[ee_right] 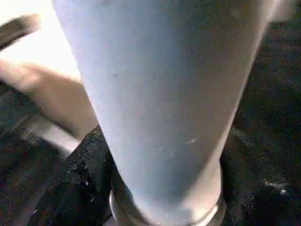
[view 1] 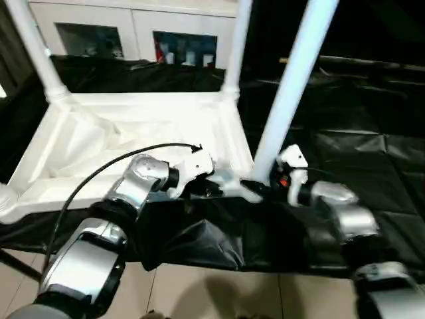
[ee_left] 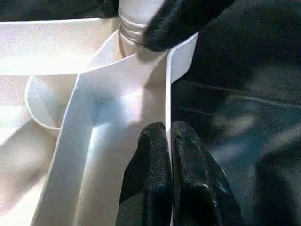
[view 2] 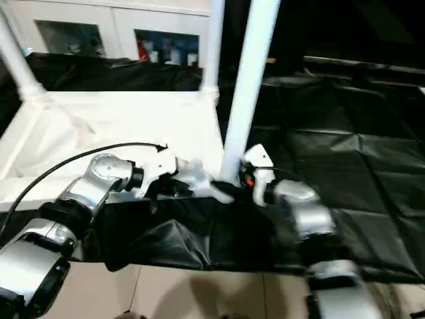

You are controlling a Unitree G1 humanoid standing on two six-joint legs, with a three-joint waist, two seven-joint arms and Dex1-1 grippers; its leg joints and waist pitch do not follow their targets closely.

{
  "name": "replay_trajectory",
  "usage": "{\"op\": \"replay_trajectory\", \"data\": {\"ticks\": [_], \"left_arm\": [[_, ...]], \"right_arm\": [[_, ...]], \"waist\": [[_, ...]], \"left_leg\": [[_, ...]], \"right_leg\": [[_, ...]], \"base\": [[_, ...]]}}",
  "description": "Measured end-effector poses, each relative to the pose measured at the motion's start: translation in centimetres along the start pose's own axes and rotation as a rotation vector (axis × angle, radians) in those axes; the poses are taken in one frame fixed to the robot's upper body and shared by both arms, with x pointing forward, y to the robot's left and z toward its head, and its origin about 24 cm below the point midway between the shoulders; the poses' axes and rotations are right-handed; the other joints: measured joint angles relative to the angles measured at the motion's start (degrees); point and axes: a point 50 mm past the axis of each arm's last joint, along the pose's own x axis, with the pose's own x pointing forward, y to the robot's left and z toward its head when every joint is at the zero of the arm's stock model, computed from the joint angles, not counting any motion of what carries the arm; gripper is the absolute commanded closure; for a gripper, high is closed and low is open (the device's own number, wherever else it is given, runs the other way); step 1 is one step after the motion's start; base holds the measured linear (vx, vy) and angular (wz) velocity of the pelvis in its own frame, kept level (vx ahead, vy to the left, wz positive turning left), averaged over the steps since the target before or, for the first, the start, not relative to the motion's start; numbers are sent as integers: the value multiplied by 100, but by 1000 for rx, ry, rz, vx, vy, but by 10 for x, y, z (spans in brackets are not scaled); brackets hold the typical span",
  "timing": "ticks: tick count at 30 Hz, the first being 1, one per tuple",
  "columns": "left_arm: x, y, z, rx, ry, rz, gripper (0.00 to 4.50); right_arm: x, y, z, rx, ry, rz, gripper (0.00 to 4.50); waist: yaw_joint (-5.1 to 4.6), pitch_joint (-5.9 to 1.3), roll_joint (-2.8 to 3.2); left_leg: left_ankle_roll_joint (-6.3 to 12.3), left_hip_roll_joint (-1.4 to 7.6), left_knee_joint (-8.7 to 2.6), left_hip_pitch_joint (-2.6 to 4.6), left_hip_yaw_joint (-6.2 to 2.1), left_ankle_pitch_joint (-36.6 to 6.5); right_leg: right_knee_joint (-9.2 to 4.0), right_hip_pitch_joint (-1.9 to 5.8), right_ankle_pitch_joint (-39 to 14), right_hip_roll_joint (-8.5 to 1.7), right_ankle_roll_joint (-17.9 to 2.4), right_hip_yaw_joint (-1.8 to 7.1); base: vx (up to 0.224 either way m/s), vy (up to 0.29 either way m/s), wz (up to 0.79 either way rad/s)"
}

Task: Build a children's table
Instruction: Rotate leg to tighten

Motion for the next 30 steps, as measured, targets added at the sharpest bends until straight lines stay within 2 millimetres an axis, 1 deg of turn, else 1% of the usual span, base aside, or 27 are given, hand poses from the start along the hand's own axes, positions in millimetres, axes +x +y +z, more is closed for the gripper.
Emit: {"op": "replay_trajectory", "data": {"ticks": [1,3,6,8,11,13,16,17,19,25,30], "left_arm": [[5,1,2,-7,4,32,450],[14,0,7,-24,7,70,450],[28,-1,14,-44,22,143,450],[39,-5,20,-55,26,175,450],[46,-8,24,-62,28,191,450],[46,-8,24,-63,27,192,450],[45,-7,24,-57,24,183,450],[44,-7,24,-56,24,182,450],[42,-6,23,-53,23,172,450],[29,-4,17,-30,8,88,450],[9,-4,7,0,-8,-42,450]], "right_arm": [[5,-1,0,24,-12,-75,181],[10,-2,1,54,-21,-177,182],[23,1,4,117,-33,-344,182],[28,1,5,118,-22,-428,182],[30,1,6,90,-22,-479,182],[30,1,6,81,-33,-479,113],[29,2,5,9,-20,-441,106],[29,1,5,-9,-14,-431,92],[27,0,6,-38,-5,-388,92],[11,-7,6,-106,12,-180,92],[-9,-10,5,-134,40,47,92]], "waist": [[-7,-1,-3],[-10,-2,-7],[-17,-8,-12],[-7,-13,-8],[19,-19,3],[24,-21,13],[23,-19,14],[21,-18,15],[20,-17,14],[41,-15,18],[47,-7,32]], "left_leg": [[0,-1,1,20,1,0],[0,-5,-1,21,5,0],[-1,-5,0,29,5,0],[-1,-9,2,29,5,0],[-1,-11,-2,26,7,-1],[0,-11,-4,25,7,0],[0,-9,-4,19,6,0],[0,-9,-5,19,6,0],[0,-7,-8,19,6,0],[0,-1,-43,18,7,0],[2,1,-22,-4,10,1]], "right_leg": [[-2,2,-1,-1,2,3],[-10,5,-11,-3,18,6],[-10,13,-13,-3,24,7],[-12,15,-13,-4,24,12],[-13,18,-10,-5,20,13],[-12,17,-7,-5,17,13],[-12,13,-5,-5,15,9],[-12,13,-4,-5,14,9],[-12,12,-4,-5,14,7],[-10,4,-4,-1,13,-5],[-12,-1,-7,-1,14,-4]], "base": [[0,0,0],[0,0,0],[0,0,0],[0,0,0],[0,0,0],[0,0,0],[0,0,0],[0,0,0],[0,0,0],[0,0,0],[0,0,0]]}}
